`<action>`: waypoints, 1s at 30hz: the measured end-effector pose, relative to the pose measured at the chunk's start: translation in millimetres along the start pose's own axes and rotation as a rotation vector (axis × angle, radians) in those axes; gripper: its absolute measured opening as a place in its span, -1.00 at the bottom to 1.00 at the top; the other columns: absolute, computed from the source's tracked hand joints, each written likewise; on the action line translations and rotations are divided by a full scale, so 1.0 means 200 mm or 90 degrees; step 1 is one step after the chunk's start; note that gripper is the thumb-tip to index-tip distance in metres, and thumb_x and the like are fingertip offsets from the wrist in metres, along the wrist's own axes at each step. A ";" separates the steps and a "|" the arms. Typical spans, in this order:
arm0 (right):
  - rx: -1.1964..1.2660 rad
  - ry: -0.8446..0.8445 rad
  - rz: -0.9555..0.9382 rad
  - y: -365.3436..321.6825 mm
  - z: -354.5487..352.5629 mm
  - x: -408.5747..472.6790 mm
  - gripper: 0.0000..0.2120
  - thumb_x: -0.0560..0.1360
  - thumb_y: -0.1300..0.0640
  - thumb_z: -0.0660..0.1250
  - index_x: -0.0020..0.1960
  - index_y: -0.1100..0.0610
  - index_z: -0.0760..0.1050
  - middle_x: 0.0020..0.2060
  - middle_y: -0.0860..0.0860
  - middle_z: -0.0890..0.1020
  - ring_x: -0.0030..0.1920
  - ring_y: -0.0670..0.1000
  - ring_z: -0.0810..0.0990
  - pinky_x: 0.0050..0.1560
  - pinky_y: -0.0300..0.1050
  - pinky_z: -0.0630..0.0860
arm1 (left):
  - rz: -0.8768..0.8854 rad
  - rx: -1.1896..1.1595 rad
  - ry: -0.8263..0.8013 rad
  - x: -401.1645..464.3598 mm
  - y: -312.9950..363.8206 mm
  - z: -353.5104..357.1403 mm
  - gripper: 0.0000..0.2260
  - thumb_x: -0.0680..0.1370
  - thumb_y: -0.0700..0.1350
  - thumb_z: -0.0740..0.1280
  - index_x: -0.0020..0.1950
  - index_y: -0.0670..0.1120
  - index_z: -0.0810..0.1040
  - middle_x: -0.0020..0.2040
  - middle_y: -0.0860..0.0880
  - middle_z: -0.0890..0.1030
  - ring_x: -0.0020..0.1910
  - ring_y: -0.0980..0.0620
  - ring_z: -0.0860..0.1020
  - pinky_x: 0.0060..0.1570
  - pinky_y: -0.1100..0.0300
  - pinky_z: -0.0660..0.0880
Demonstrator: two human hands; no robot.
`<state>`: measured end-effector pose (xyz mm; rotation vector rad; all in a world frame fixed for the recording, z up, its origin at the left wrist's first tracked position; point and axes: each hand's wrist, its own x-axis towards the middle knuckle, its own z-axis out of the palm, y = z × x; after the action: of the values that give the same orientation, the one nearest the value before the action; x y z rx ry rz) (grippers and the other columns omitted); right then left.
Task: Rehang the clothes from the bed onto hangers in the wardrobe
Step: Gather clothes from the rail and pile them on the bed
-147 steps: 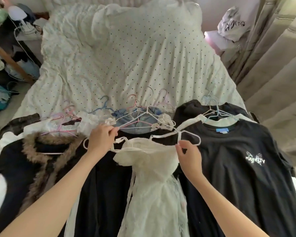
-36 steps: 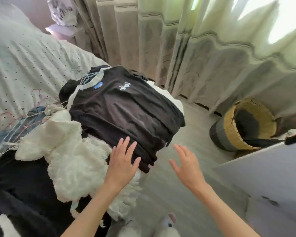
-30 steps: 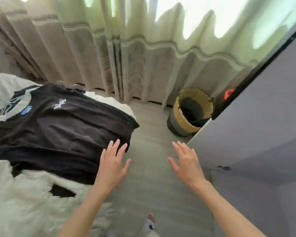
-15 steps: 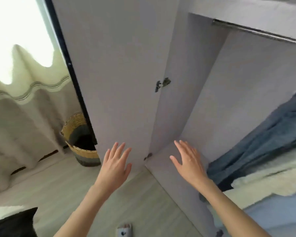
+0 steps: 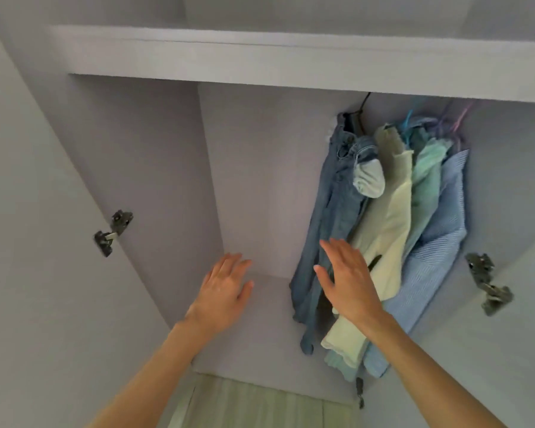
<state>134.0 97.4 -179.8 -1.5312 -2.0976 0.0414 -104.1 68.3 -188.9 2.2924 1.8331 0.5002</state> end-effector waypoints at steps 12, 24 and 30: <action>-0.134 0.160 0.104 0.68 -0.30 0.58 -0.60 0.49 0.21 0.23 0.30 0.31 0.41 0.31 0.30 0.42 0.35 0.31 0.34 0.32 0.30 0.20 | 0.005 -0.321 0.022 0.97 0.69 0.00 -0.60 0.62 -0.04 0.12 0.44 -0.13 0.25 0.43 -0.05 0.32 0.41 0.02 0.26 0.31 0.33 0.13; -0.137 0.203 0.084 0.86 -0.23 0.68 -0.47 0.41 0.30 0.28 0.37 0.29 0.33 0.29 0.25 0.46 0.31 0.24 0.43 0.28 0.24 0.19 | -0.167 -0.556 0.026 1.52 1.02 -0.02 -0.53 0.46 -0.23 0.31 0.35 -0.09 0.29 0.20 -0.12 0.48 0.15 -0.09 0.48 0.19 0.03 0.45; -0.150 0.208 0.069 0.88 -0.23 0.72 -0.52 0.46 0.23 0.20 0.37 0.29 0.33 0.28 0.23 0.48 0.29 0.21 0.46 0.28 0.19 0.19 | -0.124 -0.541 -0.004 1.55 1.00 -0.02 -0.68 0.49 -0.36 0.20 0.17 -0.07 0.32 -0.08 -0.02 0.50 -0.02 -0.02 0.49 -0.06 0.20 0.40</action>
<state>278.4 274.4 -140.3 -1.6586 -1.8082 -0.4030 135.4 322.1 -70.0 1.5232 1.4107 0.9926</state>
